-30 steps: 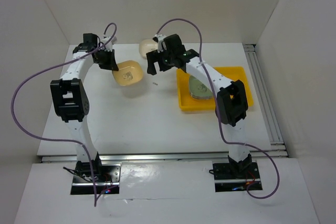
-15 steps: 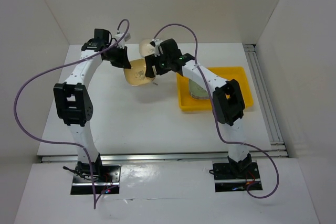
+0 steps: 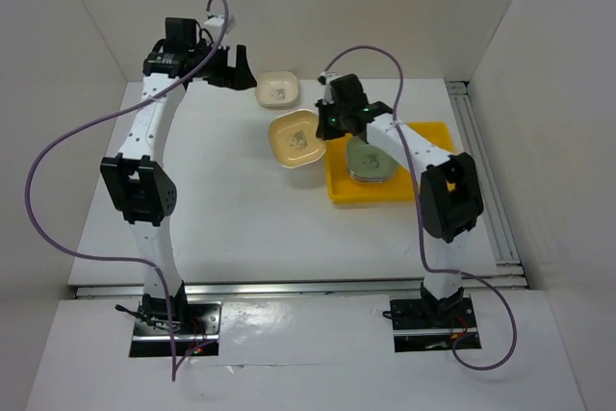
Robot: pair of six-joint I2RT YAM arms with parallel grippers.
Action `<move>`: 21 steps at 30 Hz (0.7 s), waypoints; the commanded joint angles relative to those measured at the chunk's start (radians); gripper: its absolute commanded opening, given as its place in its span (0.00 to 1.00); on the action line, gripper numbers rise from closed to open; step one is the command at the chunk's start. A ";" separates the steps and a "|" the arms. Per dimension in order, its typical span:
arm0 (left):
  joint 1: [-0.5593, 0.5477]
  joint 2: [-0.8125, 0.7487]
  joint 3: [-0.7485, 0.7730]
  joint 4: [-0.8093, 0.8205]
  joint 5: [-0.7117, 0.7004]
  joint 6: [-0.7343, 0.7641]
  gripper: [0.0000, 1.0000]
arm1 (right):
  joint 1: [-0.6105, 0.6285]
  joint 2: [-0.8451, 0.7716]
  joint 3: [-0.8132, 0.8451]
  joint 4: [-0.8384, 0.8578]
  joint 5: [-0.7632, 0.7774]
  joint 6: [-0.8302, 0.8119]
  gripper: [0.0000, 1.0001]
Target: Place the plates into the plastic bin on the countertop
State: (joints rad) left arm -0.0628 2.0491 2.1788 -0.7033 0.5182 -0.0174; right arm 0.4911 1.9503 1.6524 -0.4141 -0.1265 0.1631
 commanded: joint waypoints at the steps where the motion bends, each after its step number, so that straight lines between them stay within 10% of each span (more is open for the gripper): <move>1: -0.005 0.118 0.134 0.038 -0.061 -0.062 1.00 | -0.137 -0.175 -0.090 -0.018 0.050 -0.029 0.00; 21: -0.055 0.329 0.196 0.209 -0.305 -0.167 1.00 | -0.411 -0.349 -0.385 -0.008 0.071 -0.103 0.00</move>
State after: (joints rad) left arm -0.1150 2.3917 2.3470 -0.5488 0.2321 -0.1520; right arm 0.1112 1.6020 1.2411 -0.4744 -0.0639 0.0856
